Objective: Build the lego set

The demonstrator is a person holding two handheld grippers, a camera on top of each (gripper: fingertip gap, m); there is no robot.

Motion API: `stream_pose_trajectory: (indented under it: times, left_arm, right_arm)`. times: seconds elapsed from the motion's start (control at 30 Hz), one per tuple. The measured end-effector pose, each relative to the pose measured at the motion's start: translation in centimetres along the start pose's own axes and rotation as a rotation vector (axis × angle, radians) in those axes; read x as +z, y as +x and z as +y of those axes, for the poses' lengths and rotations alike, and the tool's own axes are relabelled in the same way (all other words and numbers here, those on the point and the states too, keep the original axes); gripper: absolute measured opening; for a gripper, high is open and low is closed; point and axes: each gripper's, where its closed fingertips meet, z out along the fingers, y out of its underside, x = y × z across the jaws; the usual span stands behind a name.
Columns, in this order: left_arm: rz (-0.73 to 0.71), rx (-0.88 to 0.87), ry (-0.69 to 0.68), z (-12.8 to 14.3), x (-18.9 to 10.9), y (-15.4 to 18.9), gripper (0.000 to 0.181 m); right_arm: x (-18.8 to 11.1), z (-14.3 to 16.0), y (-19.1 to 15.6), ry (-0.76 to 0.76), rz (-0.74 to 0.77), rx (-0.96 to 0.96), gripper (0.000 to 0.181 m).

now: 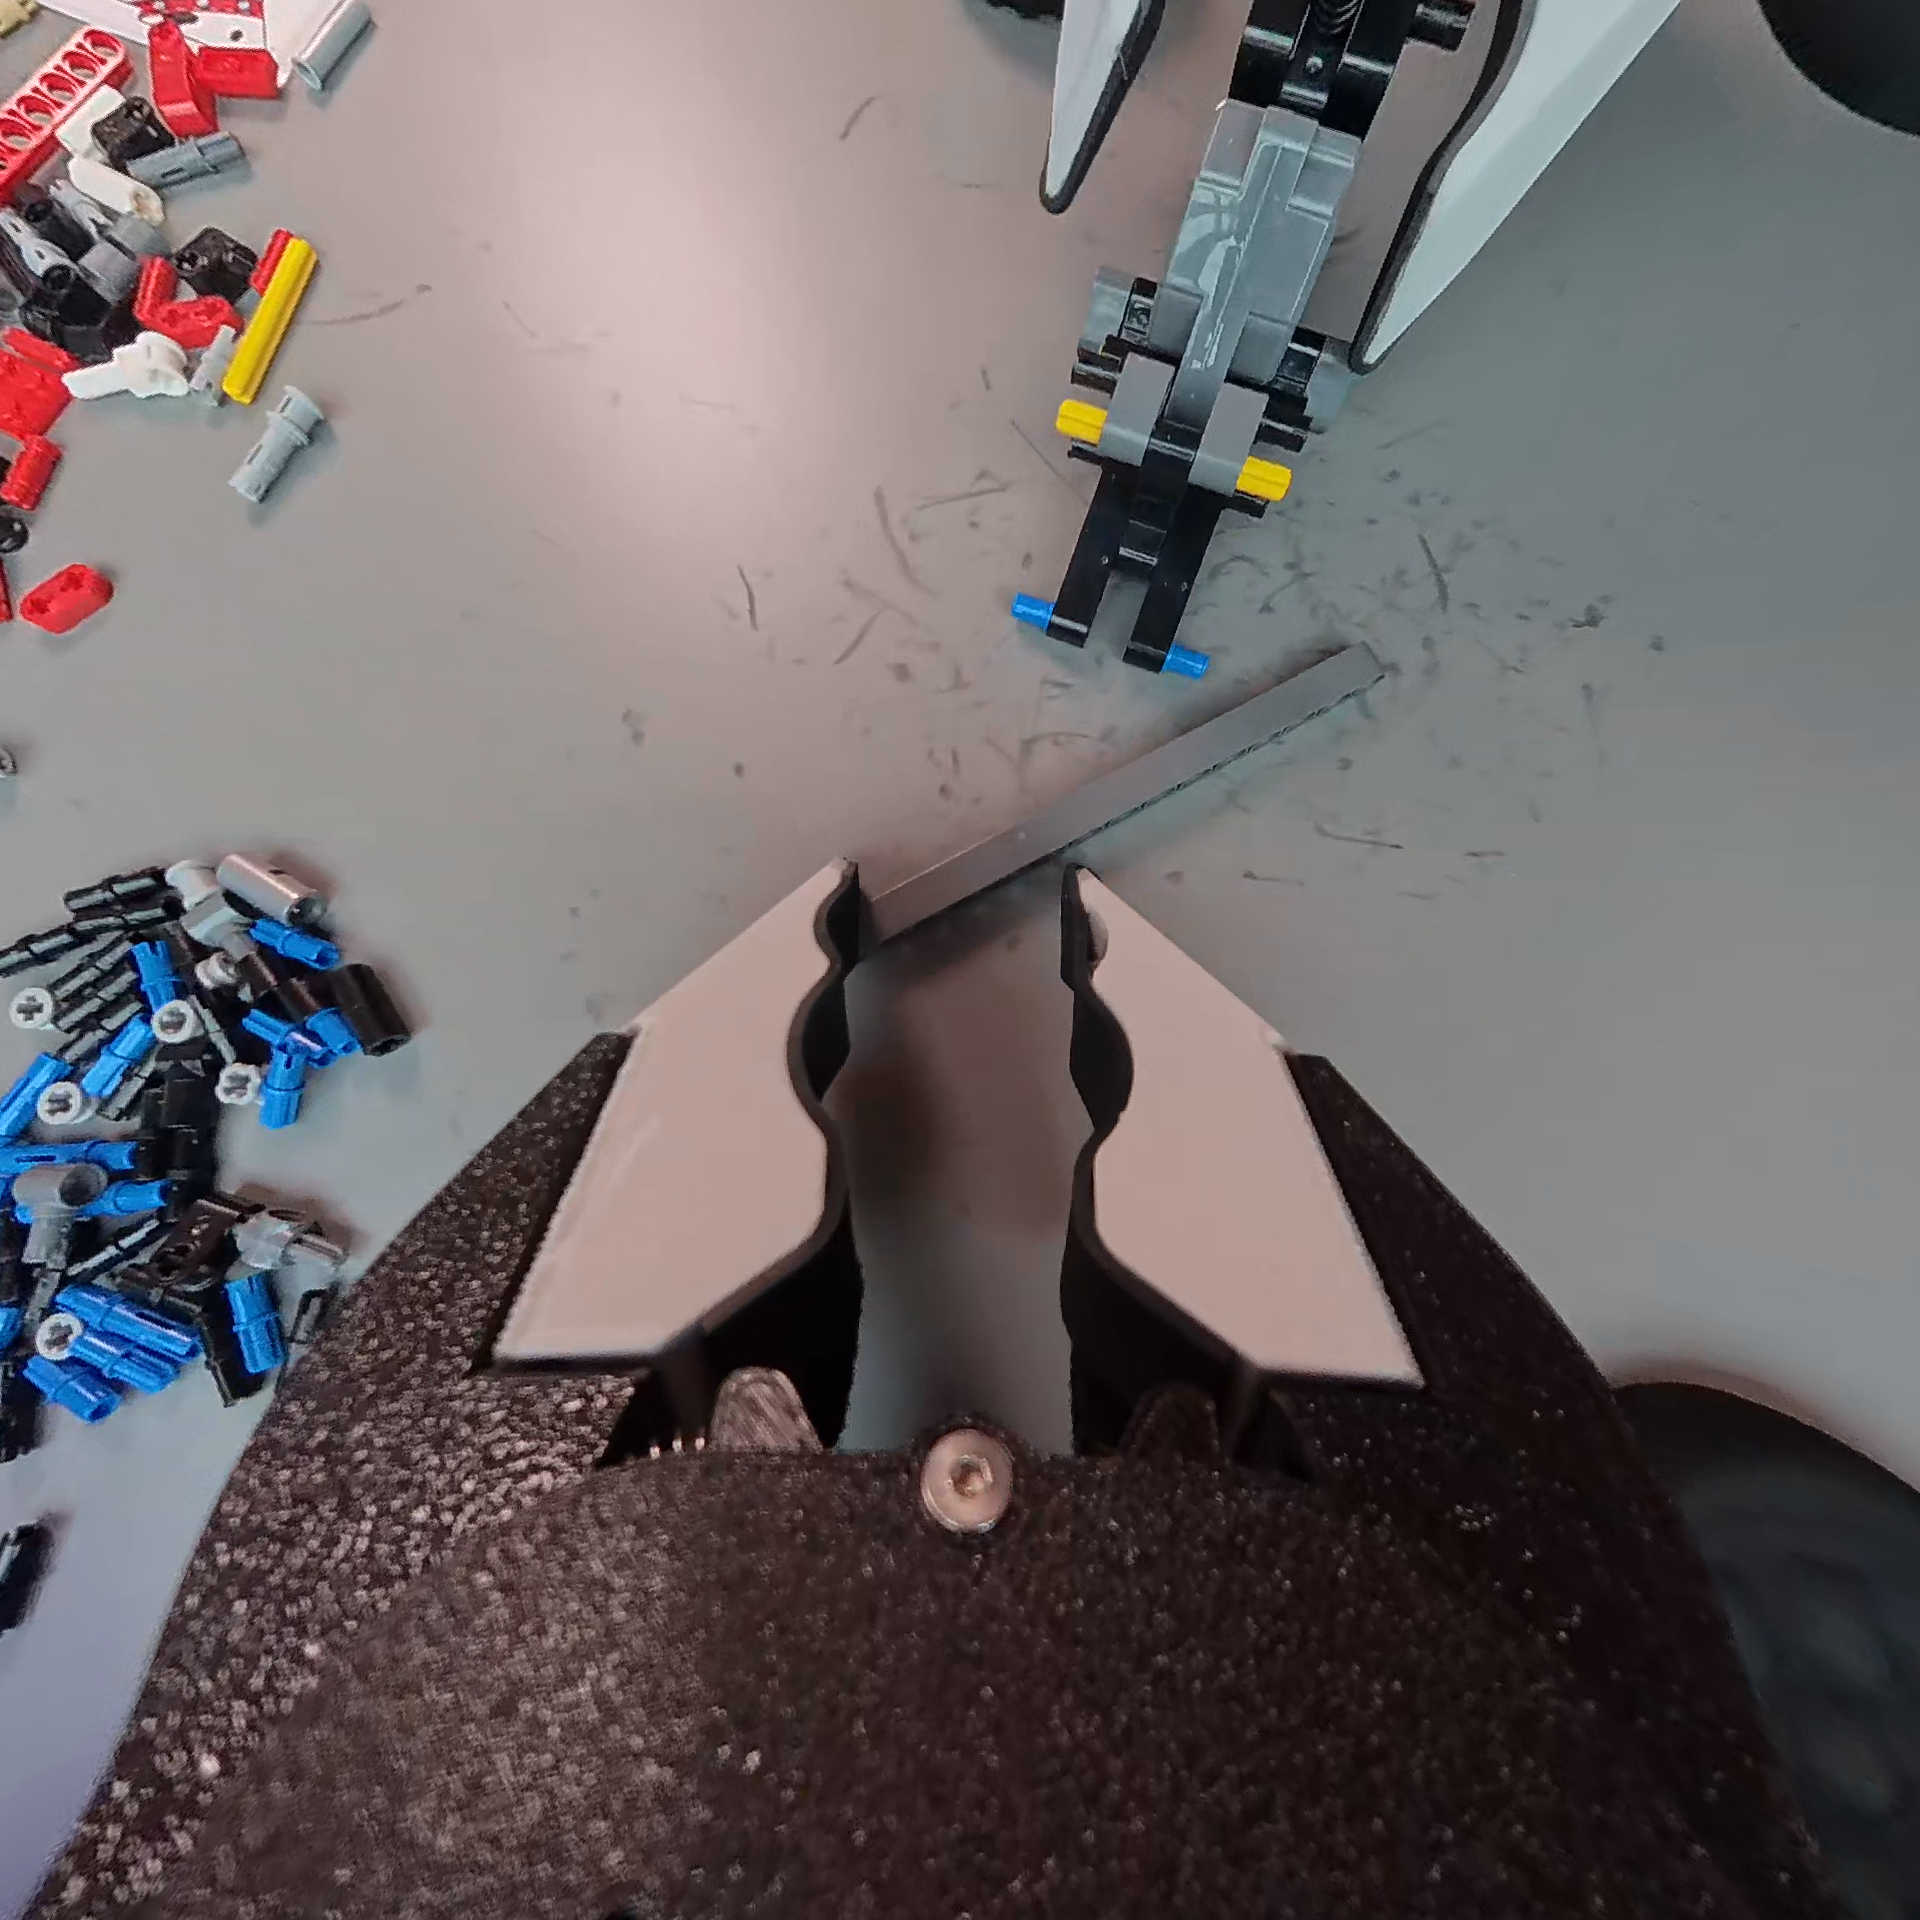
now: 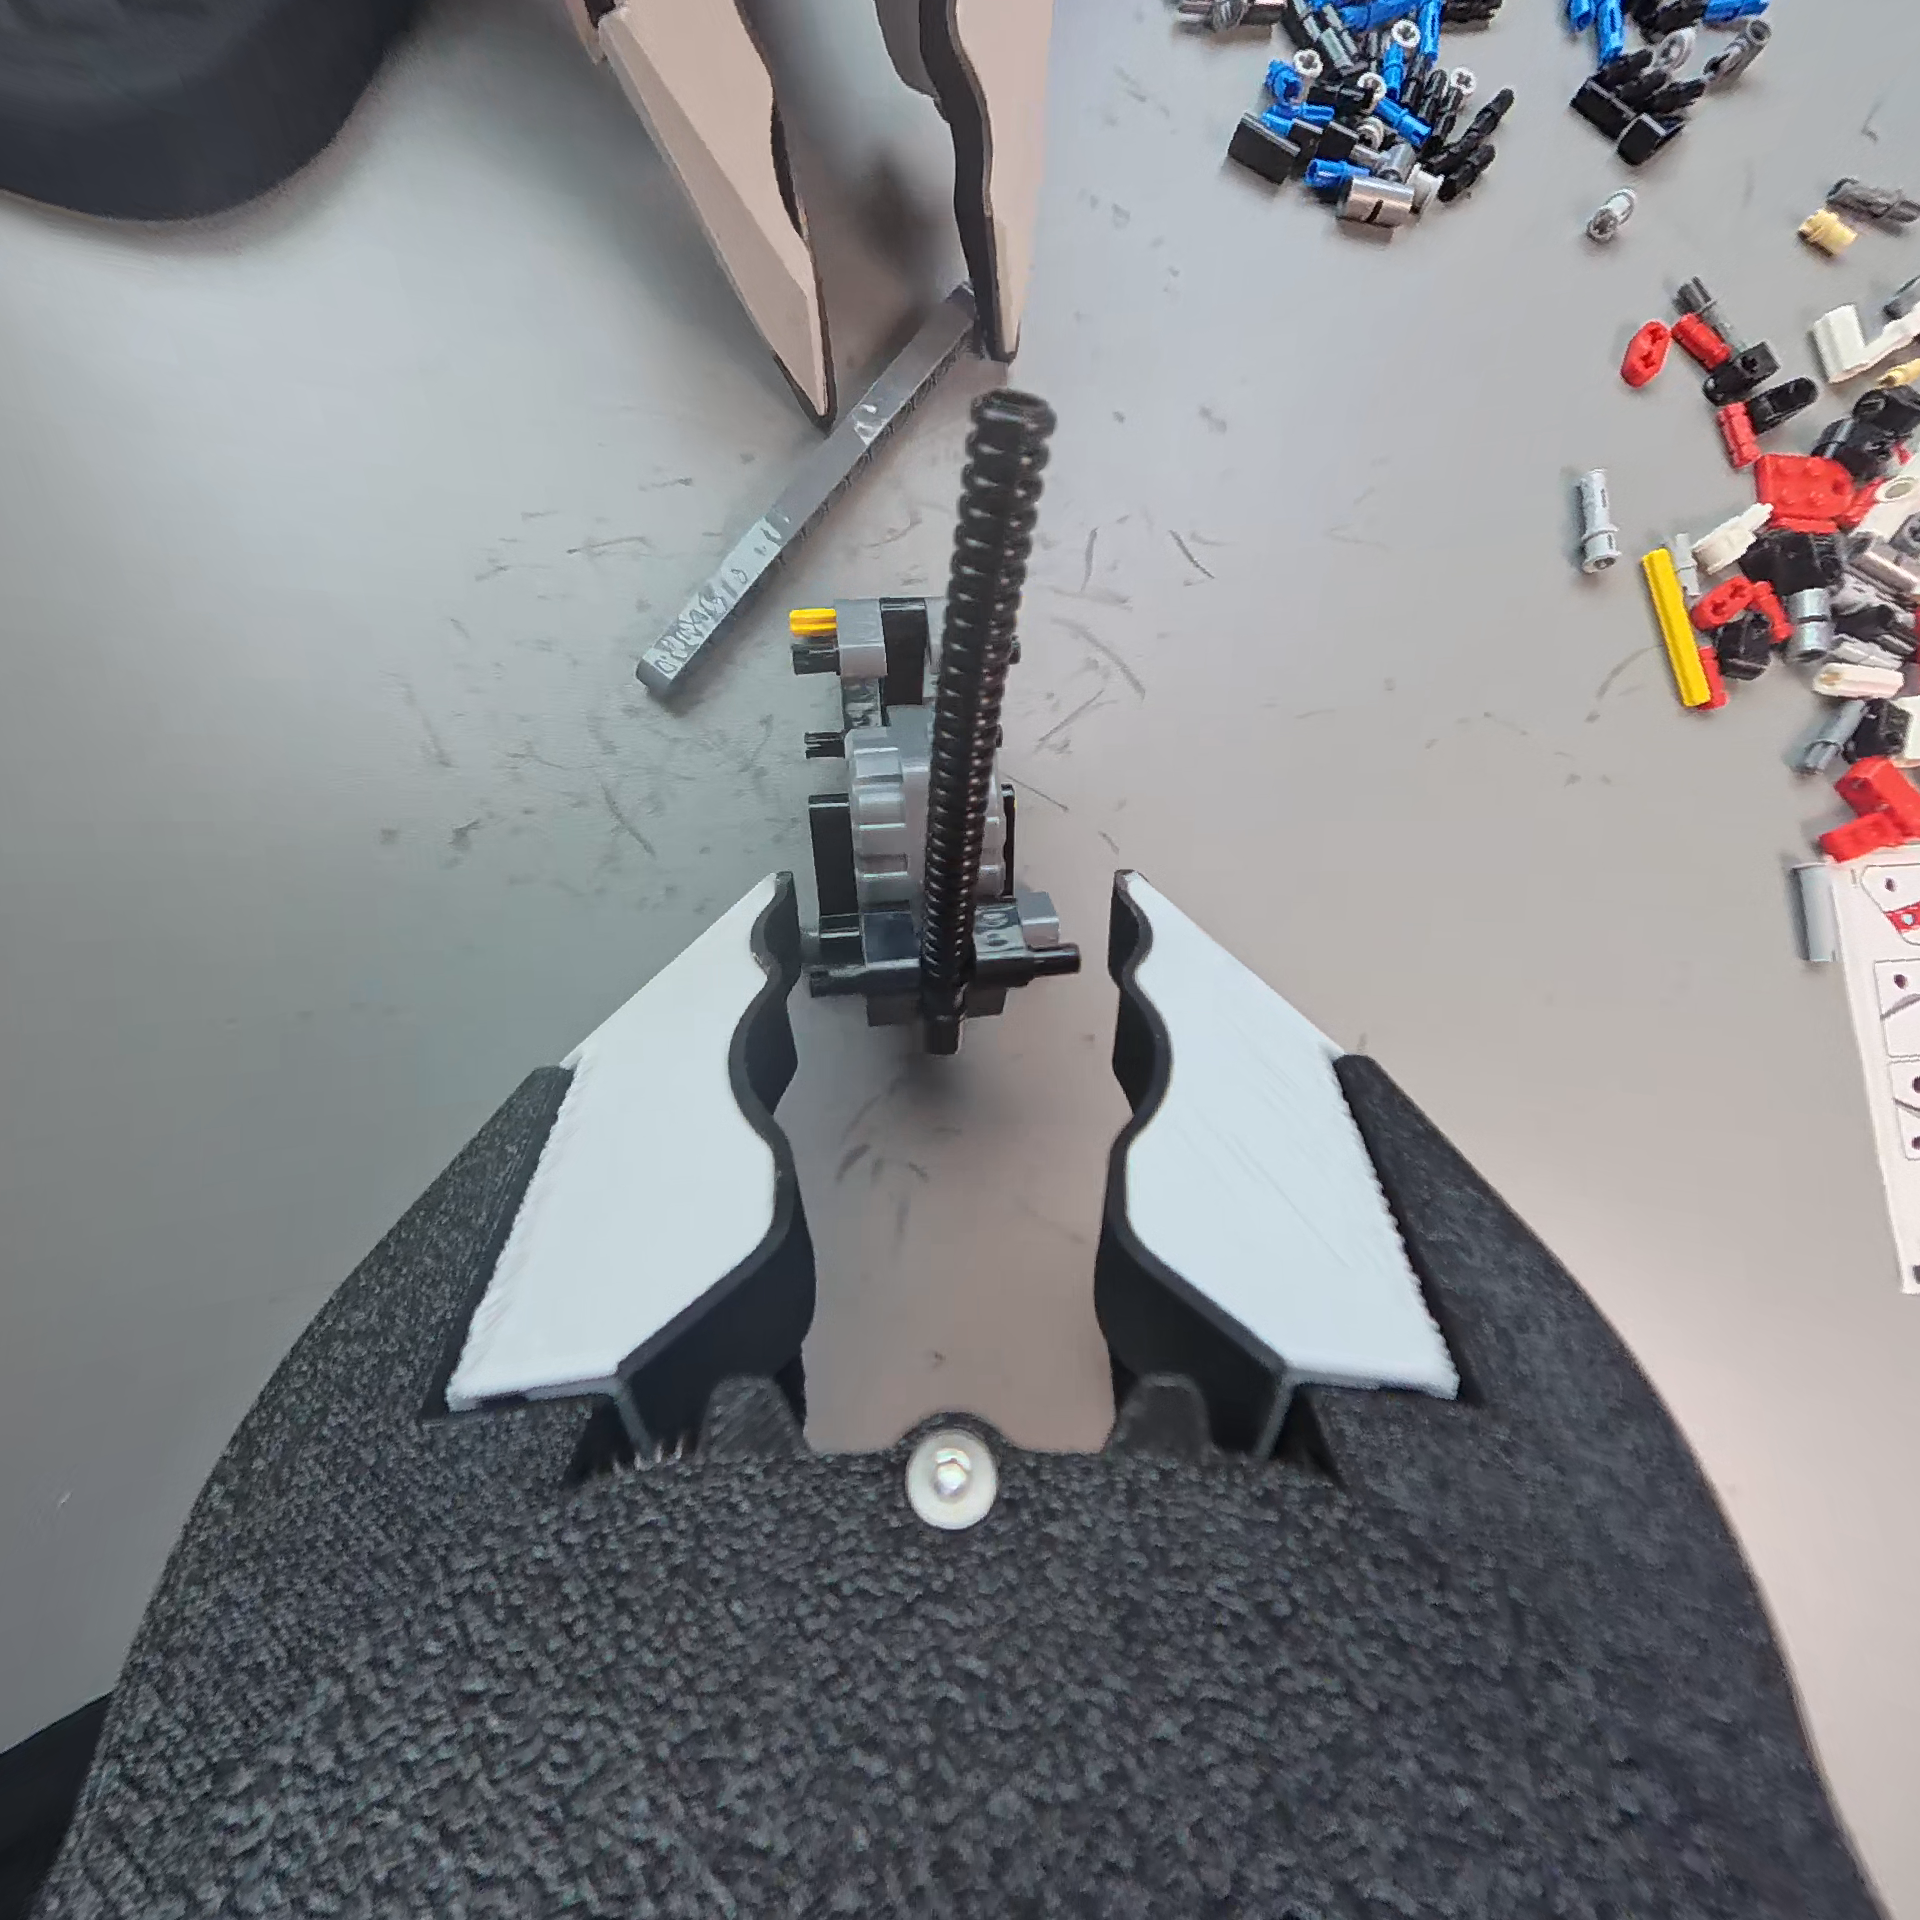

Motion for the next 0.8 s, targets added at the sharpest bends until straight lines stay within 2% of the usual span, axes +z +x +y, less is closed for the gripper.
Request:
stream_pose_trajectory:
  times: [0.17,0.4,0.8]
  left_arm:
    - [-0.002,-0.015,-0.012,0.1,-0.1,0.2,0.034]
    - [-0.017,-0.003,-0.044,0.1,-0.1,1.0,0.018]
    - [-0.068,-0.043,-0.032,0.4,-0.4,1.6,0.017]
  right_arm:
    - [-0.6,0.0,-0.2,-0.004,0.024,-0.008,0.062]
    - [-2.1,0.4,-0.1,0.057,0.1,0.047,0.062]
    - [0.5,-0.2,0.1,0.059,0.089,0.049,0.064]
